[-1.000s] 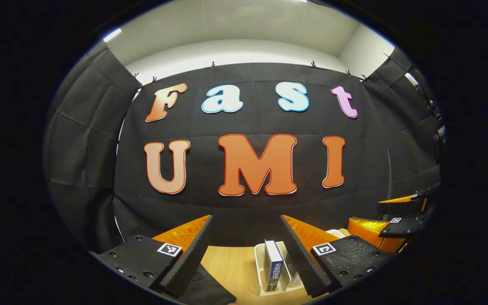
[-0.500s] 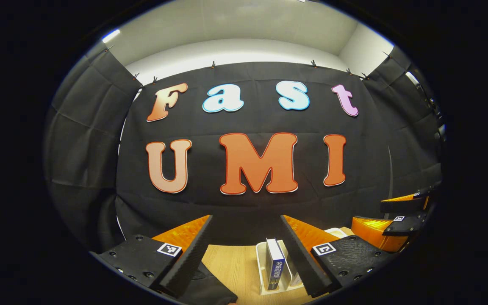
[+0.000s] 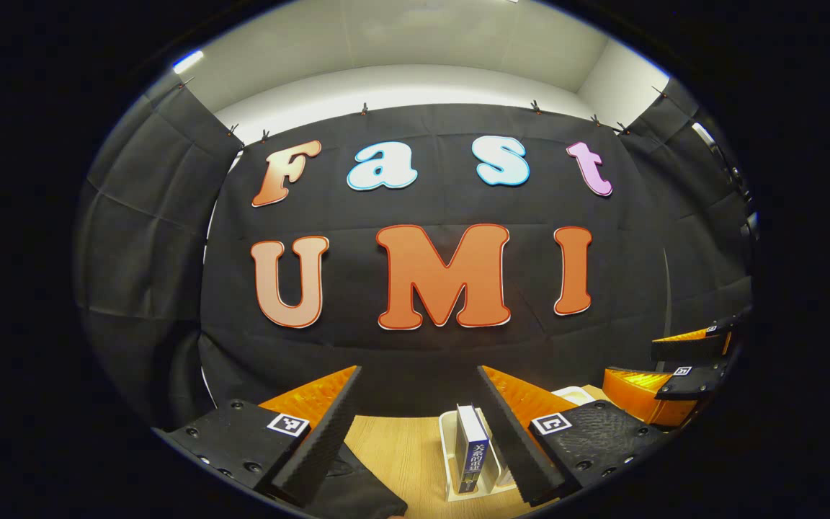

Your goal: Open the schoolbag, grab two books from the bookshelf and put them into the schoolbag.

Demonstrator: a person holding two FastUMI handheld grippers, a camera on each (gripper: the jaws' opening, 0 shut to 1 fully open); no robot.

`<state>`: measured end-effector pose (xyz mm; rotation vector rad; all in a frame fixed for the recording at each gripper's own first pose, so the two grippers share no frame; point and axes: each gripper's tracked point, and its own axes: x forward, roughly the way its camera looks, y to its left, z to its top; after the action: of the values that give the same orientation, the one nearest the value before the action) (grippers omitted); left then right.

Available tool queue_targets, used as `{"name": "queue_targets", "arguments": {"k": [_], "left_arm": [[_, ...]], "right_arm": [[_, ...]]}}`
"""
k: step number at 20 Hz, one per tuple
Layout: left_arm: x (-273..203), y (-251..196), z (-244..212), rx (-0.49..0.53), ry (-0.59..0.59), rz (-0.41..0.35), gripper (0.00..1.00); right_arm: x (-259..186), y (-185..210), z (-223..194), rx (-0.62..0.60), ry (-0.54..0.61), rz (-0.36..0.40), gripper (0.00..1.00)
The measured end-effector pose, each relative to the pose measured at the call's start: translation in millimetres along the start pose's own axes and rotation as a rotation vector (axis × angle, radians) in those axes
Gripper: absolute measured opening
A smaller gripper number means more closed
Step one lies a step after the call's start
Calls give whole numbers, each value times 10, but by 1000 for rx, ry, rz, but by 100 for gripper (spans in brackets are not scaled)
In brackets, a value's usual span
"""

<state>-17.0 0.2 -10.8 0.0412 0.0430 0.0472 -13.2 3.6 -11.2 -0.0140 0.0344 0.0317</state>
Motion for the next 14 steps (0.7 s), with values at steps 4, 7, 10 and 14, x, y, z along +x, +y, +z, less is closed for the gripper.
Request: {"name": "queue_targets", "arguments": {"k": [4,7,10,14], "left_arm": [[22,10,-16,2,2,2,96],[35,11,-27,0,5,0,96],[30,28,-31,3,5,5,96],[45,56,-54,1,7,10,96]], "right_arm": [[20,-24,-17,0,7,-4,96],[35,-13,-30,3,9,-6,96],[44,-10,-58,2,16,-5,96],[62,-3,-57,1,15,-5,96]]}}
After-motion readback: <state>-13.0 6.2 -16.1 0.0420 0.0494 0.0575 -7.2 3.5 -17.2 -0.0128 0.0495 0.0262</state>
